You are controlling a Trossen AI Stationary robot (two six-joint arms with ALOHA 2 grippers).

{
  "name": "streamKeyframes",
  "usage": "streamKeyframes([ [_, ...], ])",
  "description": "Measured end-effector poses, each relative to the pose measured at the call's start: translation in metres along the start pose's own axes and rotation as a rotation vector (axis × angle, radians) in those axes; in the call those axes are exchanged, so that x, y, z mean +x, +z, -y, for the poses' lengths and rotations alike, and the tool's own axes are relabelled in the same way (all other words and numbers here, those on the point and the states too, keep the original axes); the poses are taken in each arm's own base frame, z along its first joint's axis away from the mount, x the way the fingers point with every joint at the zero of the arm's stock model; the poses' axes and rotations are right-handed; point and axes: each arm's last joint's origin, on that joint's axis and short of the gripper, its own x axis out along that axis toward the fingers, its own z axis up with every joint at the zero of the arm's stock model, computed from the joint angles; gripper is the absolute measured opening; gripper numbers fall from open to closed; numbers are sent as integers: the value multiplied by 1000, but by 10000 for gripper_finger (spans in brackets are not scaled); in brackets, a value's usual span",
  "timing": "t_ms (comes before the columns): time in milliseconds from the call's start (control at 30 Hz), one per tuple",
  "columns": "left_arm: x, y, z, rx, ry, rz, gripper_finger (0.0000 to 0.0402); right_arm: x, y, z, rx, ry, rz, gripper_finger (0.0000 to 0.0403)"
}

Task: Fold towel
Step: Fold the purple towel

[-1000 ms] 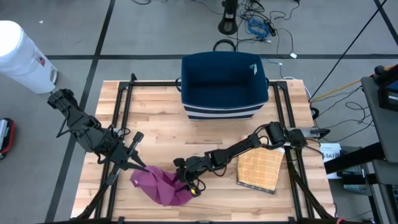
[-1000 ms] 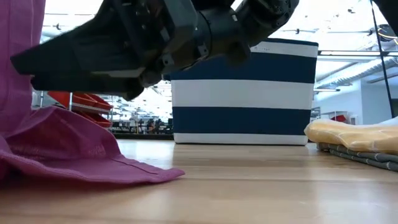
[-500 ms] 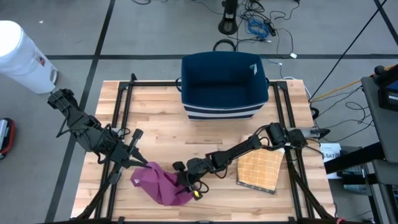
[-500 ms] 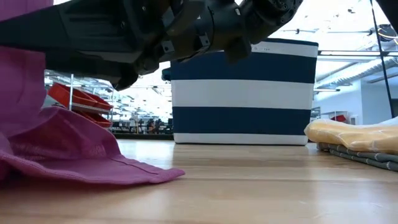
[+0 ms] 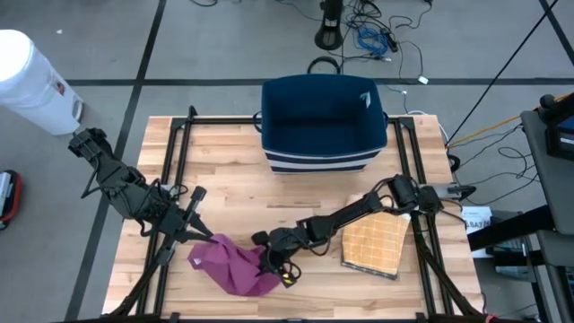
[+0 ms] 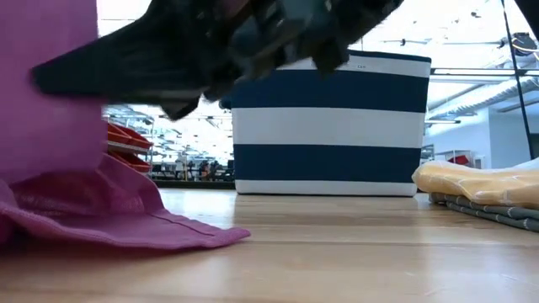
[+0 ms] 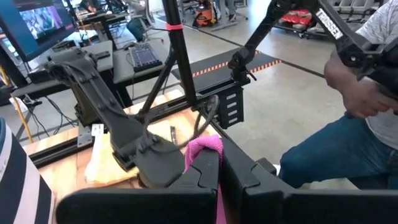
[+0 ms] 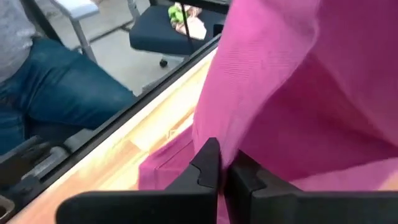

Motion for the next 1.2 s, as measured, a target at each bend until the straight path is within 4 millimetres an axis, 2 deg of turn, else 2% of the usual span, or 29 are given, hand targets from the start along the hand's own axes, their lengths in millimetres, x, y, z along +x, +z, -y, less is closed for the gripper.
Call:
streamKeyframes([
  [167, 0, 0, 0, 7, -12, 1, 0, -26, 31, -5, -68, 1, -14, 0],
  [267, 0, 0, 0, 7, -13, 1, 0, -50, 54, -6, -106, -6, -9, 0],
  [433, 0, 0, 0, 8, -14, 4, 0, -102, 93, -13, -155, -18, -16, 0],
  [700, 0, 8, 0, 85, -4, 77, 0, -198, 146, -39, -213, -38, 44, 0],
  [833, -1, 11, -1, 121, -12, 119, 0, -239, 161, -56, -225, -30, 80, 0],
  [933, -1, 15, 0, 137, -44, 163, 0, -261, 168, -72, -252, 8, 108, 0],
  [1100, -2, 20, 2, 162, -123, 229, 0, -290, 177, -97, -307, 98, 176, 0],
  [1200, -3, 23, 4, 186, -177, 275, 0, -300, 179, -109, -337, 124, 190, 0],
])
